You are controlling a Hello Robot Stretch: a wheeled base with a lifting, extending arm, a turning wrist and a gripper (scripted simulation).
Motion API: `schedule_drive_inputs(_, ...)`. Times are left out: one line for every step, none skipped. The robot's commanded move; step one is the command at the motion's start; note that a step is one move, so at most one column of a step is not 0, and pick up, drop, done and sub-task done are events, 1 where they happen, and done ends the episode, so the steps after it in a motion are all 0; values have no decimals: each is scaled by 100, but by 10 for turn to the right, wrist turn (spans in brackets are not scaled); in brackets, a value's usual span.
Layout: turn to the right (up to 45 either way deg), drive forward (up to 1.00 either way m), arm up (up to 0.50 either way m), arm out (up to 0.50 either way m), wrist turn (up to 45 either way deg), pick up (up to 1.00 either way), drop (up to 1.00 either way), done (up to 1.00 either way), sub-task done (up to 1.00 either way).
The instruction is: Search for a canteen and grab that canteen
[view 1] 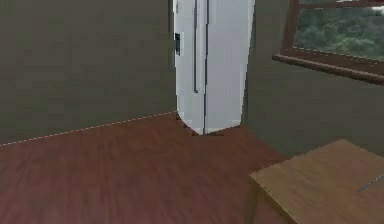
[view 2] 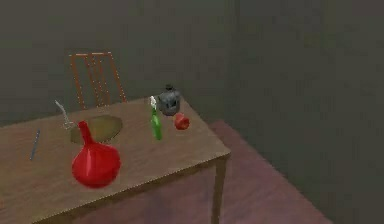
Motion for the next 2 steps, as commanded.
schedule_drive_inputs(450, 0, 0, 0, 0, 0, 0, 0, 0)
schedule_drive_inputs(450, 0, 0, 0, 0, 0, 0, 0, 0)
